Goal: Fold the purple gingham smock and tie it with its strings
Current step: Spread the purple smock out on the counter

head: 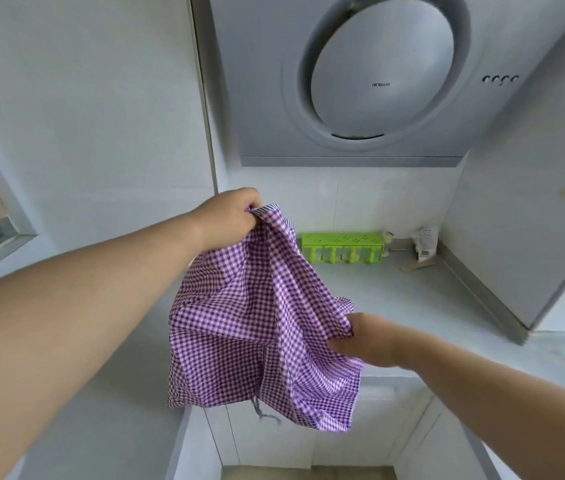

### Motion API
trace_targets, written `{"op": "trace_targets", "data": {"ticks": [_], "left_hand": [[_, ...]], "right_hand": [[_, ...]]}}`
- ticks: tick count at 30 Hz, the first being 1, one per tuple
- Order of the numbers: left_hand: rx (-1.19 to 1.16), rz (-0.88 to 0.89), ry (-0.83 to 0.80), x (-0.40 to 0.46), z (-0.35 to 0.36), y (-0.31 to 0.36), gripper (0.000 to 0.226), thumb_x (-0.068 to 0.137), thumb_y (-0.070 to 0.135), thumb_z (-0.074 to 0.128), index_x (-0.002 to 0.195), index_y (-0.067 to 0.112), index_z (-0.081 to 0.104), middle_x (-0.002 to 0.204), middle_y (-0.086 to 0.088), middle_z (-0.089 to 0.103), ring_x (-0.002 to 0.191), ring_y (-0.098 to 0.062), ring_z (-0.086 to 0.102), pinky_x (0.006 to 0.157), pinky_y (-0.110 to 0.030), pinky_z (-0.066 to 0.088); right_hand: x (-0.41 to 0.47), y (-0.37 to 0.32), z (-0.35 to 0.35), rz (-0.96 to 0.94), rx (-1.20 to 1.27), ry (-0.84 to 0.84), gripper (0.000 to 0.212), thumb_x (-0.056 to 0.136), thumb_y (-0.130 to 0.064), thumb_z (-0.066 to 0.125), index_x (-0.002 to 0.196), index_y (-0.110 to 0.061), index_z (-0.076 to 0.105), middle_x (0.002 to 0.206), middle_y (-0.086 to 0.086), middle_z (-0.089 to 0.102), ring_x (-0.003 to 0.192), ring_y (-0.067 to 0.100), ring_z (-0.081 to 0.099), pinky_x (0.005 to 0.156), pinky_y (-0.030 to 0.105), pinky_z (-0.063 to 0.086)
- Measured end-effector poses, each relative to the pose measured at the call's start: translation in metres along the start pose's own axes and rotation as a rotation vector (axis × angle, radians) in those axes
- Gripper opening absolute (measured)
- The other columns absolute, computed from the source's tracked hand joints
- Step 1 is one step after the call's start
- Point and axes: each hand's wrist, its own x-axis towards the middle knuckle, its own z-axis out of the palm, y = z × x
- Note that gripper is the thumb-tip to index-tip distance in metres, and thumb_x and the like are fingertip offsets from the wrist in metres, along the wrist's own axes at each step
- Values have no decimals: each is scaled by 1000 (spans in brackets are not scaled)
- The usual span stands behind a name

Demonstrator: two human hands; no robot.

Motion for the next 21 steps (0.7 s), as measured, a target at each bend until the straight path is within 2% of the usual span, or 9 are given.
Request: {"op": "trace_targets", "data": {"ticks": [2, 6, 9, 11, 13, 15, 17, 19, 21], "left_hand": [[36, -27, -14, -3, 1, -7, 16, 98, 10, 50, 99, 22, 62, 101, -4, 66, 95, -22, 62, 82, -41, 53], [118, -52, -42, -5, 14, -17, 9, 100, 18, 51, 95, 21, 58, 98, -6, 66, 95, -28, 63, 78, -42, 52], [113, -15, -133, -10, 26, -4, 9, 102, 26, 53, 96, 23, 59, 97, -4, 66, 92, -25, 64, 74, -39, 50], [89, 47, -183, -14, 37, 13, 10, 103, 31, 56, 98, 23, 61, 97, -2, 67, 88, -22, 62, 71, -36, 48], [75, 99, -218, -19, 46, 28, 9, 103, 34, 57, 100, 27, 62, 100, 1, 68, 91, -22, 65, 75, -37, 52], [88, 116, -274, -24, 52, 32, 15, 101, 45, 60, 110, 34, 62, 114, 6, 69, 101, -23, 67, 88, -42, 57], [136, 61, -377, -29, 51, 27, 51, 92, 56, 69, 134, 33, 52, 129, 13, 59, 113, -17, 63, 101, -41, 53], [155, -63, -539, -33, 47, 14, 82, 84, 46, 81, 150, 31, 35, 131, 9, 57, 117, -18, 63, 103, -41, 55], [199, -120, -691, -38, 46, -2, 70, 82, 20, 79, 140, 25, 40, 114, 1, 65, 98, -15, 67, 86, -35, 60]], "right_hand": [[-10, 9, -21, 57, -153, -47, 35, 104, -42, 55, 130, -21, 64, 125, -3, 70, 110, 16, 67, 101, 30, 51], [-29, 36, -94, 203, -475, -40, 34, 100, -52, 56, 119, -24, 66, 113, -8, 72, 94, 9, 68, 91, 28, 56], [-32, 21, -91, 69, -180, 203, 69, 85, -66, 72, 141, -33, 50, 128, -20, 57, 116, 10, 61, 110, 39, 48], [-27, -8, -62, -79, 188, 296, 80, 81, -63, 77, 145, -31, 43, 129, -16, 59, 114, 9, 62, 107, 36, 50], [-14, -29, -32, -109, 352, 338, 70, 83, -55, 80, 137, -31, 42, 113, -10, 67, 98, 8, 69, 88, 30, 57], [-1, -31, -17, -73, 302, 451, 34, 93, -41, 73, 116, -29, 52, 94, -9, 69, 83, 15, 69, 69, 29, 54], [2, -20, -18, -8, 232, 500, 12, 101, -32, 59, 106, -21, 62, 92, -3, 71, 85, 23, 67, 73, 35, 54], [-1, -4, -23, 37, 241, 472, 18, 104, -31, 52, 110, -19, 64, 98, 0, 72, 89, 21, 68, 83, 40, 56], [-7, 11, -26, 92, 199, 431, 18, 103, -36, 55, 111, -22, 62, 99, -1, 72, 90, 18, 68, 85, 41, 57]]}}
